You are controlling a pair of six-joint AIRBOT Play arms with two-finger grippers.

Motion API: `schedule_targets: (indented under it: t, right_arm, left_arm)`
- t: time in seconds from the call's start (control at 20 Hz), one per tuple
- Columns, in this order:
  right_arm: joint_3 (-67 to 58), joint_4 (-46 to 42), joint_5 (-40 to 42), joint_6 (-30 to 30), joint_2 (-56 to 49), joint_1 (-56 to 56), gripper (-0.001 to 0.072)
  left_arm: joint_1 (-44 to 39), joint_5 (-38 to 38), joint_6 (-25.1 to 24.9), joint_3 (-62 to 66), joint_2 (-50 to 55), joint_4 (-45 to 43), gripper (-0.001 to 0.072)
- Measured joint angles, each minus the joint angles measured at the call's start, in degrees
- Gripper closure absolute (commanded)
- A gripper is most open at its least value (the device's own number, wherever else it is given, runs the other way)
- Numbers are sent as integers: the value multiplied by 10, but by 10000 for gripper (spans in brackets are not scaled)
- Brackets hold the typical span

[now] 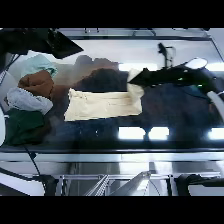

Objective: Fold the shirts.

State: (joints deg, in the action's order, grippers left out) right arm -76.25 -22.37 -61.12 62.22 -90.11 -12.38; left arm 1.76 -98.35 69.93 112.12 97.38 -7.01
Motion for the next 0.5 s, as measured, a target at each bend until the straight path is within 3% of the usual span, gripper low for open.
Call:
schedule_targets:
  t: [0.15, 0.3, 0.35, 0.4, 0.45, 0.5]
  right_arm:
    - [-25, 15, 107, 0, -39, -114, 687]
    - [-103, 20, 156, 3, -117, -197, 687]
    - [-134, 20, 163, 4, -146, -217, 614]
    - [-170, 21, 164, 9, -177, -236, 283]
    - [-201, 21, 162, 9, -203, -250, 197]
    - [-231, 21, 150, 8, -226, -261, 346]
  left_arm:
    - [0, 3, -16, -23, -62, 22, 689]
    - [-1, 4, -33, -65, -119, 33, 689]
    - [-1, 4, -38, -84, -137, 34, 689]
    - [-1, 4, -42, -103, -153, 35, 689]
    - [-1, 4, -47, -125, -169, 37, 688]
    - [-1, 5, -52, -145, -184, 38, 689]
